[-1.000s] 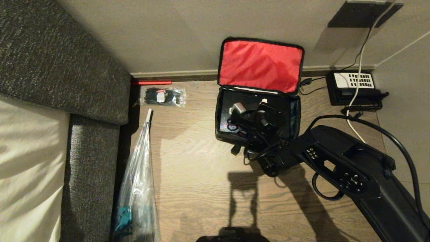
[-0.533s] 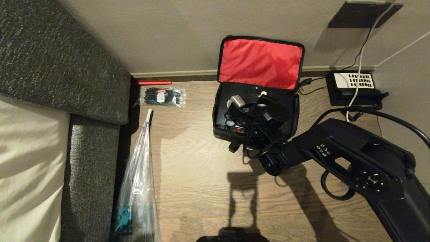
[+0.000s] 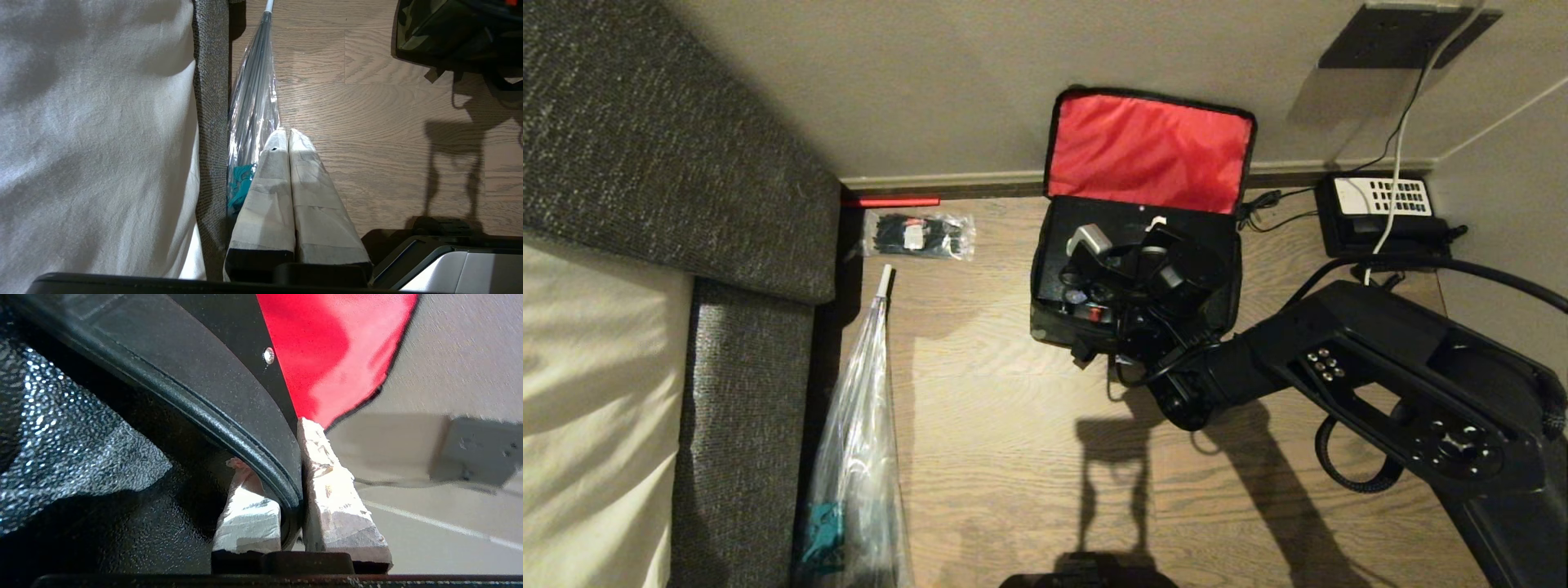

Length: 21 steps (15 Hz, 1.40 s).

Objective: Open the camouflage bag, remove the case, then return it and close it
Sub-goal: Lift the black box

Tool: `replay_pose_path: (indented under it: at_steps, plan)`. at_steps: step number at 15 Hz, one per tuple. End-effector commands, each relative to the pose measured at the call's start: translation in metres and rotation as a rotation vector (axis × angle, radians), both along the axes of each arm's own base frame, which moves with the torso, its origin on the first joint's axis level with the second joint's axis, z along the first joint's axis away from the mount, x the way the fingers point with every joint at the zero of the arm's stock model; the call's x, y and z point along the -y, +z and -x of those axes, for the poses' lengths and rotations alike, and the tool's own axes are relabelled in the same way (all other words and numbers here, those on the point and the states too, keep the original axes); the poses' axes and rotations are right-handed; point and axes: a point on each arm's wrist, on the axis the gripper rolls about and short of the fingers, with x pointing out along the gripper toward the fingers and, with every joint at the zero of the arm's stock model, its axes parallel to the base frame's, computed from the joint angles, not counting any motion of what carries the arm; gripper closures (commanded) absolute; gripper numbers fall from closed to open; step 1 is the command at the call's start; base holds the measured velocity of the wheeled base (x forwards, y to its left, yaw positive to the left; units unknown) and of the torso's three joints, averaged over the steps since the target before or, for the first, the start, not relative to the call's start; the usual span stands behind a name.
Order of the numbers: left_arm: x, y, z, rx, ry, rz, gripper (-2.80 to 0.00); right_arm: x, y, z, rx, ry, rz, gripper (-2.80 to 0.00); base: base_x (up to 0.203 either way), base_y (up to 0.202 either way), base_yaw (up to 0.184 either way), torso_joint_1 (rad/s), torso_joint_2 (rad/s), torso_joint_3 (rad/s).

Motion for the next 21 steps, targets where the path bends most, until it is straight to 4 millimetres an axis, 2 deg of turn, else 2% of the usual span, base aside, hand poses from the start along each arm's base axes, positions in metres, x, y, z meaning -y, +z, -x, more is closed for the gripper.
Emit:
replay_pose_path:
  at_steps: [1, 4, 9, 11, 14, 17, 21]
  plan:
    - [0.000, 0.000, 0.000, 0.000, 0.001, 0.000, 0.00, 0.002, 0.014, 0.006, 0.023, -0.007, -0.025, 0.00, 0.000, 0.000, 0.000, 0.000, 0.00, 0.000]
    - [0.000, 0.000, 0.000, 0.000, 0.001, 0.000, 0.00, 0.001, 0.005, 0.003, 0.018, 0.001, -0.045, 0.00, 0.000, 0.000, 0.000, 0.000, 0.00, 0.000]
    - [0.000, 0.000, 0.000, 0.001, 0.001, 0.000, 0.00, -0.001, 0.000, 0.001, 0.012, 0.004, -0.047, 0.00, 0.000, 0.000, 0.000, 0.000, 0.00, 0.000]
    - [0.000, 0.000, 0.000, 0.000, 0.001, 0.000, 0.00, -0.003, -0.008, -0.002, 0.008, 0.008, -0.049, 0.00, 0.000, 0.000, 0.000, 0.000, 0.00, 0.000]
    - [0.000, 0.000, 0.000, 0.001, 0.001, 0.000, 0.00, -0.003, -0.009, -0.004, -0.004, 0.011, -0.050, 0.00, 0.000, 0.000, 0.000, 0.000, 0.00, 0.000]
    - [0.000, 0.000, 0.000, 0.000, 0.001, 0.000, 0.00, -0.010, -0.018, -0.004, -0.003, 0.053, -0.116, 0.00, 0.000, 0.000, 0.000, 0.000, 0.00, 0.000]
    - [0.000, 0.000, 0.000, 0.000, 0.001, 0.000, 0.00, -0.011, -0.019, -0.005, -0.002, 0.056, -0.123, 0.00, 0.000, 0.000, 0.000, 0.000, 0.00, 0.000]
